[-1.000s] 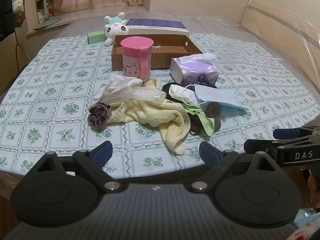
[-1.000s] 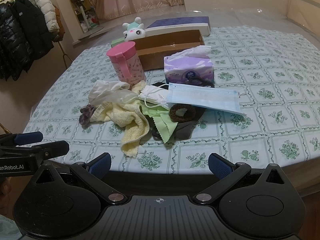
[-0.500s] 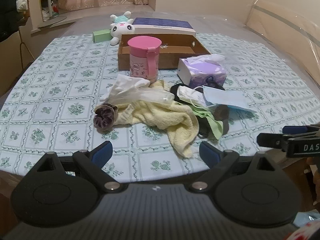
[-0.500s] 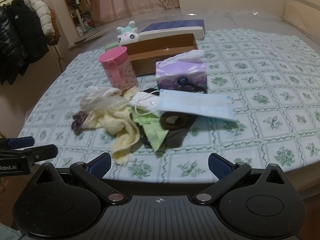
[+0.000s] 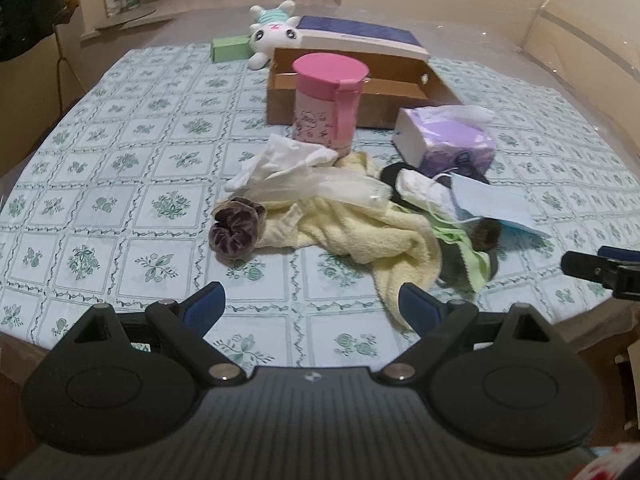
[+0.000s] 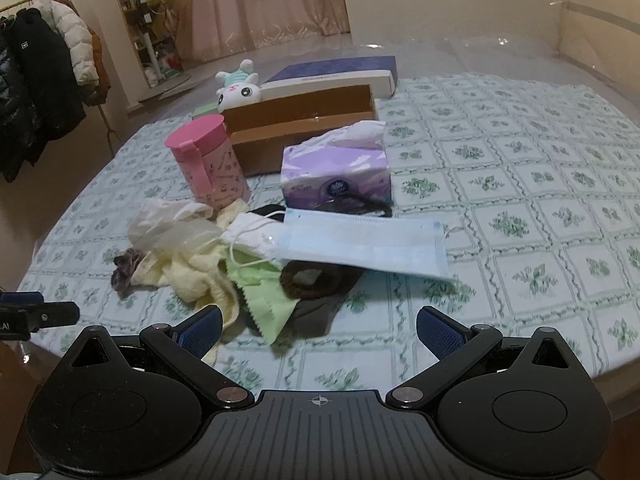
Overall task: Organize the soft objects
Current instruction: 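Reach the right gripper to the blue face mask and grasp it, then lift the blue mask with the right gripper while the left gripper grasps the purple scrunchie, then carry mask and scrunchie into the cardboard box and open both grippers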
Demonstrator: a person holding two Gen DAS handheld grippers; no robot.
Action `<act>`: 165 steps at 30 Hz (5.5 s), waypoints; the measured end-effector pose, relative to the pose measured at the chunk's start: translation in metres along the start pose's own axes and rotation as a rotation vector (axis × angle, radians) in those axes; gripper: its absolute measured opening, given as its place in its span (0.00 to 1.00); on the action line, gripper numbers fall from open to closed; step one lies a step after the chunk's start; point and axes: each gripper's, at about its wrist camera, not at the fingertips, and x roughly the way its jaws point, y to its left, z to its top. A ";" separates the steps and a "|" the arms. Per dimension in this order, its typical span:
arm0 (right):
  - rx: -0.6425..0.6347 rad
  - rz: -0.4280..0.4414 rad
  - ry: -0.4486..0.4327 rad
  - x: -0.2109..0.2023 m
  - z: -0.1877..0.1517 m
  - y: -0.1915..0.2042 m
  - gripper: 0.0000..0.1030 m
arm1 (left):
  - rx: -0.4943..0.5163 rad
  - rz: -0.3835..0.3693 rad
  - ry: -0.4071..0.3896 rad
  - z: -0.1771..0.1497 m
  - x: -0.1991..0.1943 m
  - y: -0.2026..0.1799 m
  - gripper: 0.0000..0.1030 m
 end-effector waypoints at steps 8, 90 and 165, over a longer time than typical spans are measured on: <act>-0.020 0.025 -0.003 0.025 0.002 -0.007 0.96 | -0.021 0.032 0.022 0.003 0.026 0.012 0.88; 0.052 -0.002 -0.088 0.037 0.063 -0.071 0.00 | -0.015 0.042 -0.075 0.033 0.101 0.081 0.10; -0.317 0.230 0.129 0.353 0.287 -0.081 0.59 | 0.362 -0.300 0.015 0.311 0.346 0.040 0.41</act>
